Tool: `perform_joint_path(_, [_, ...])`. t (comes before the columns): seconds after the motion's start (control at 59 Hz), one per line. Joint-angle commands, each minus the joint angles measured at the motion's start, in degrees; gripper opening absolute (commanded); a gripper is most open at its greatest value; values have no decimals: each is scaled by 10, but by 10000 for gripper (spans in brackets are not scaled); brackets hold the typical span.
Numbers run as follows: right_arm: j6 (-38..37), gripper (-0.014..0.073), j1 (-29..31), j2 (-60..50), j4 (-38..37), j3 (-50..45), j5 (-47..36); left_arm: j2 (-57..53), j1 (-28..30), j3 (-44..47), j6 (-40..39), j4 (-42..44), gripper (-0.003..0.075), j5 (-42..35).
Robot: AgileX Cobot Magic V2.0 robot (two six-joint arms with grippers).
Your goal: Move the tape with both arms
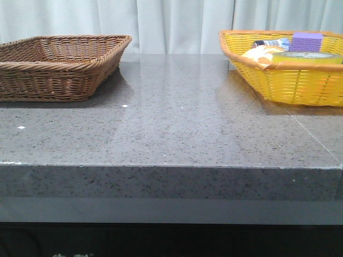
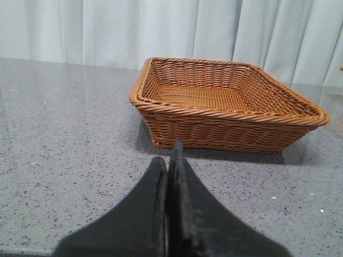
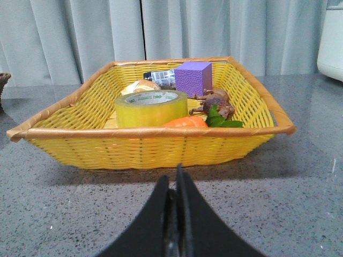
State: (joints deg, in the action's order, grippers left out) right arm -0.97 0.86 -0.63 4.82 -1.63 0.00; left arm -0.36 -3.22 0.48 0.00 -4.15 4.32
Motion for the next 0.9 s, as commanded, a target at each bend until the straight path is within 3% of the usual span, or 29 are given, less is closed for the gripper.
perform_joint_path(0.0, [2,-68,4,-15,-6,15,-44,-10,0,22,-5,-4,-20,-43])
perform_joint_path(0.577, [2,-68,4,-15,-6,15,-66,-10,0,22,-5,-4,-20,-43])
perform_joint_path(0.763, [2,-68,4,-15,-2,18,-125,-10,0,17,-5,-4,-20,-132])
perform_joint_path(0.882, [2,-68,4,-15,25,57,-90,-9,0,-24,-5,-4,-20,-136])
